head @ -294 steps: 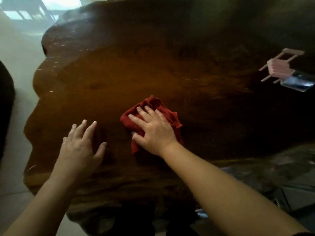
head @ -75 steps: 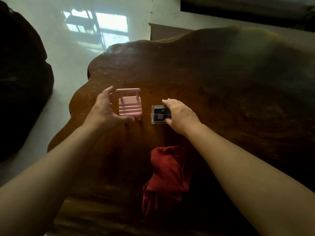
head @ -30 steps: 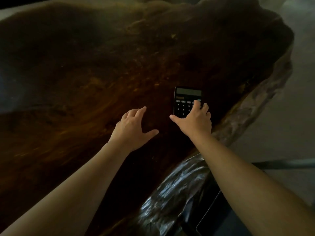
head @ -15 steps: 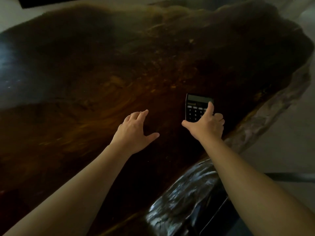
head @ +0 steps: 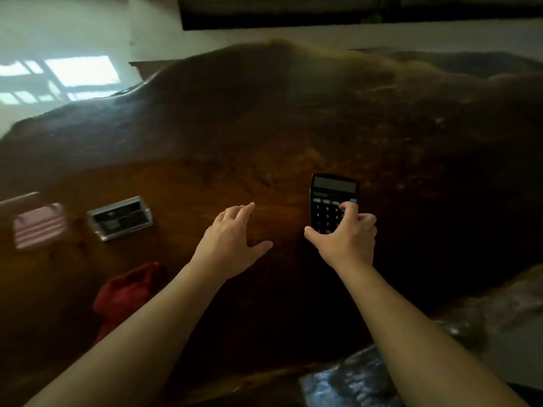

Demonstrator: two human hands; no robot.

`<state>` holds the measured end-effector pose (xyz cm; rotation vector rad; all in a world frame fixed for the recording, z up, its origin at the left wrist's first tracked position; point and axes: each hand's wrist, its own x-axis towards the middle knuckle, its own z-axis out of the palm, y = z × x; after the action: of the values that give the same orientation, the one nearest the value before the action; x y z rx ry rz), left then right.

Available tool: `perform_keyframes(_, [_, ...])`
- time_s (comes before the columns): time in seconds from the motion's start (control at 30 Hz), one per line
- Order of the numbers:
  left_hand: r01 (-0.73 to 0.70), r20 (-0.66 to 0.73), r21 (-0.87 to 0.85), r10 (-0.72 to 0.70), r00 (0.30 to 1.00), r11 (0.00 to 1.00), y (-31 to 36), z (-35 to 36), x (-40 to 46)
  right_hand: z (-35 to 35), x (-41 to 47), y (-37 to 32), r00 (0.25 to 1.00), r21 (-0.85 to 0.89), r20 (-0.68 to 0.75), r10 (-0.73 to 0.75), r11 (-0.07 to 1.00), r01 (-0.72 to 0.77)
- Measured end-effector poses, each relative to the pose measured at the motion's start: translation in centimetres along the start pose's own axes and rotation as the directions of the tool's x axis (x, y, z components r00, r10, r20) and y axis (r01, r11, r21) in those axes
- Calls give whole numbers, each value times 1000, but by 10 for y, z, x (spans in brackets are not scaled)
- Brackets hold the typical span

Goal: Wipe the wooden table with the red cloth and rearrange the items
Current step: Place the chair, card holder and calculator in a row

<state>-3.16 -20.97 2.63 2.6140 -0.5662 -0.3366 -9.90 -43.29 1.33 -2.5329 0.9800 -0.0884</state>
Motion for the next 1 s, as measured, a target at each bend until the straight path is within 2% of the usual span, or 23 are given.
perform_keyframes(0.3, [249, -85, -81, -256, 963, 965, -136, -59, -63, 74, -41, -146, 965, -49, 118, -235, 969, 242])
perform_keyframes(0.53, [374, -147, -120, -389, 909, 920, -219, -79, -111, 127, -65, -230, 921, -94, 156, -357, 923, 374])
perform_keyframes(0.73, [440, -137, -144, -458, 878, 886, -257, -77, -138, 159, -71, -254, 922, -140, 152, -357, 916, 377])
perform_keyframes(1.0, [451, -150, -164, -475, 867, 877, -262, -71, -147, 160, -70, -249, 911, -117, 158, -382, 909, 401])
